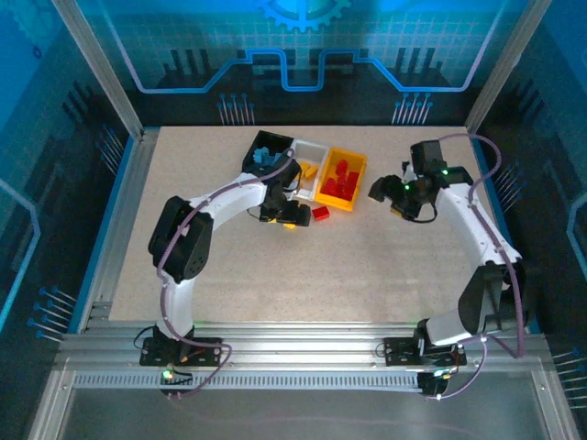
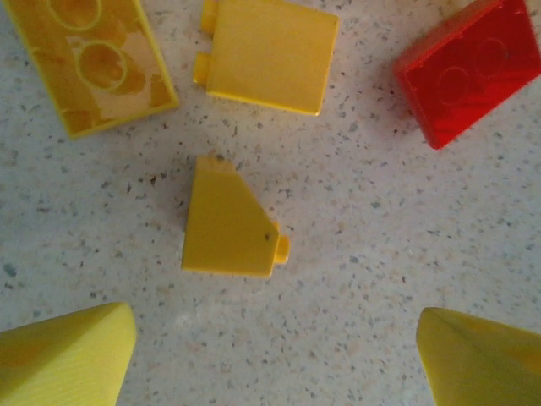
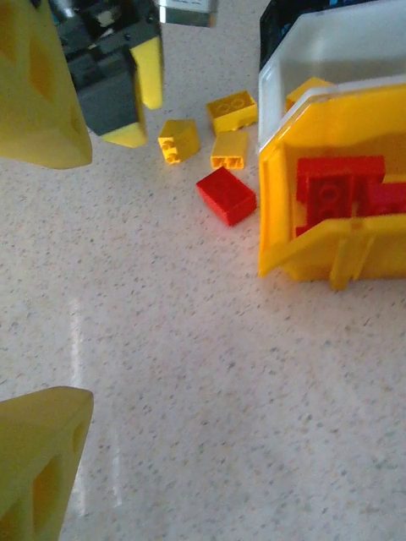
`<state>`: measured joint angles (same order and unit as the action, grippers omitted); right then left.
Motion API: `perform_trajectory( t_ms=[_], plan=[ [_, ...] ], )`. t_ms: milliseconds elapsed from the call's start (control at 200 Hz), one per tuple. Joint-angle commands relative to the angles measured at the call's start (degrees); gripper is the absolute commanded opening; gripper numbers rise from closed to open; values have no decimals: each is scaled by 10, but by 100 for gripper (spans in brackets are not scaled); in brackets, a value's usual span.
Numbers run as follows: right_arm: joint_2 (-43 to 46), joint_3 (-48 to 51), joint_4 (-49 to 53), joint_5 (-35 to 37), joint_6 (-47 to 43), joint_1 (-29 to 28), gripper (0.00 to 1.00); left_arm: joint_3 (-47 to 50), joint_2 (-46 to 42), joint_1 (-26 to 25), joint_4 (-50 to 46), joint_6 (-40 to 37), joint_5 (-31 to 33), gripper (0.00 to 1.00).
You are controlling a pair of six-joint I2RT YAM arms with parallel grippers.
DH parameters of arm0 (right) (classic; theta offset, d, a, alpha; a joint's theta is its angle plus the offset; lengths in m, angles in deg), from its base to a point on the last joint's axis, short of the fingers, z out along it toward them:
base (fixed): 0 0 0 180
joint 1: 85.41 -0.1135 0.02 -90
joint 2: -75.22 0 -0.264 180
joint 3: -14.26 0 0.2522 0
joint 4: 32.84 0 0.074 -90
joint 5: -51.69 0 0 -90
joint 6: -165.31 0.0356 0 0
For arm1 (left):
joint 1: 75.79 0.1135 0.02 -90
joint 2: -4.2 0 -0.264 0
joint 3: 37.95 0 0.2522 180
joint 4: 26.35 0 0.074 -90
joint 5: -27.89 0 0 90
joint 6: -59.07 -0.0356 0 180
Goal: Sort the legos into containers by color
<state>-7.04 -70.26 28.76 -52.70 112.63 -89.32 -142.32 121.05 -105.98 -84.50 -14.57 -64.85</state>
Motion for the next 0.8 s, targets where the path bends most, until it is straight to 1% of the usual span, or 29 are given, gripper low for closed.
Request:
perform_trajectory(
  t_ms=[0, 185, 390, 465, 550, 635, 750, 795],
  plan=[
    [17, 29, -19, -49, -19, 17, 69, -33, 26, -3, -42, -24, 26, 84],
    [18, 34, -18, -59, -20, 29, 69, -64, 63, -5, -59, -31, 32, 77],
    [20, 37, -19, -67, -20, 34, 69, -68, 81, -6, -55, -29, 45, 75],
    [20, 40, -21, -69, -16, 34, 68, -69, 85, -6, -52, -27, 44, 72],
    [23, 46, -27, -72, -8, 34, 68, -66, 86, -6, -46, -27, 44, 66],
    [25, 54, -35, -75, 2, 30, 68, -66, 88, -5, -43, -29, 45, 64],
    [23, 60, -41, -73, 8, 21, 68, -67, 91, -6, -35, -30, 46, 54],
    [20, 59, -43, -73, 11, 16, 68, -67, 92, -5, -31, -31, 48, 53]
  ],
)
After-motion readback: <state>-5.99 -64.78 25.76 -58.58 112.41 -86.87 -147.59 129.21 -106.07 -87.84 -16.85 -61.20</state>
